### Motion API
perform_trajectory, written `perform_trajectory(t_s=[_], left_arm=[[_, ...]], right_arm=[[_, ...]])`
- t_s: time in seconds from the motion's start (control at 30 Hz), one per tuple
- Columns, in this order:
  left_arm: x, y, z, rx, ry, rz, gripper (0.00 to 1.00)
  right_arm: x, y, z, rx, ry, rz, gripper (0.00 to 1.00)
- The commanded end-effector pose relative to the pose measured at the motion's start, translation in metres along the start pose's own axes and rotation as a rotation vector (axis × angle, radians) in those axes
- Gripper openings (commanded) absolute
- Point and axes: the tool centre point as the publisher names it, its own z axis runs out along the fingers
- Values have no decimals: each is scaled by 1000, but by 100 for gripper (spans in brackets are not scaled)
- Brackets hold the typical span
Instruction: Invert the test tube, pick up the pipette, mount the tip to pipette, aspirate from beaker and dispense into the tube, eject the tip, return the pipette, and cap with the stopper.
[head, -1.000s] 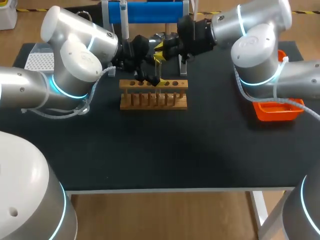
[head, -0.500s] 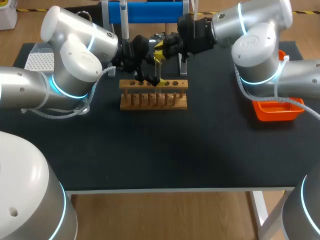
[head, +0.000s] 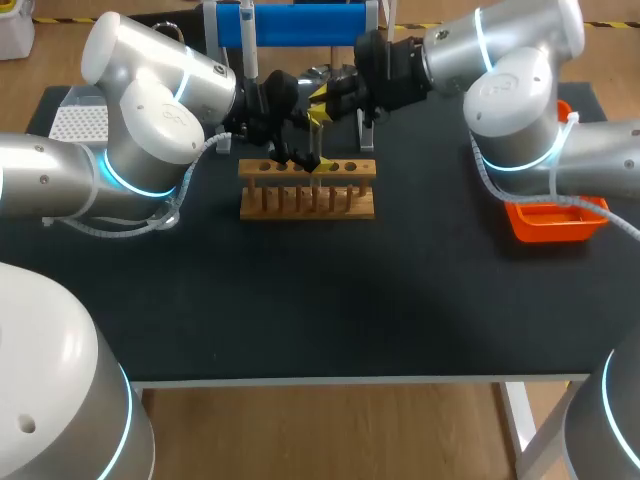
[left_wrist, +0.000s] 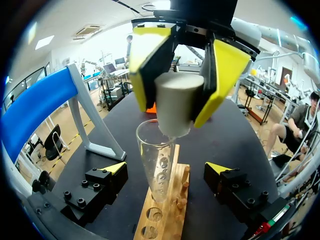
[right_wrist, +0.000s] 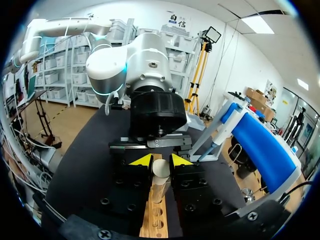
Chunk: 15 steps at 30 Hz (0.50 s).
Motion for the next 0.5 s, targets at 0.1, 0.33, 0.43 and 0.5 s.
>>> perform_trajectory(t_s=[0.1, 0.33, 0.43, 0.5], left_arm=[[0, 0, 0, 0, 1, 0, 100], [0, 0, 0, 0, 1, 0, 100], [0, 0, 0, 0, 1, 0, 100], [0, 0, 0, 0, 1, 0, 100]], right_arm=[[0, -3, 3, 1, 1, 1, 0], [-2, -1, 4, -6, -2, -2, 0], [-3, 1, 3, -8, -4, -5, 0], [-3, 2, 3, -9, -5, -7, 0]])
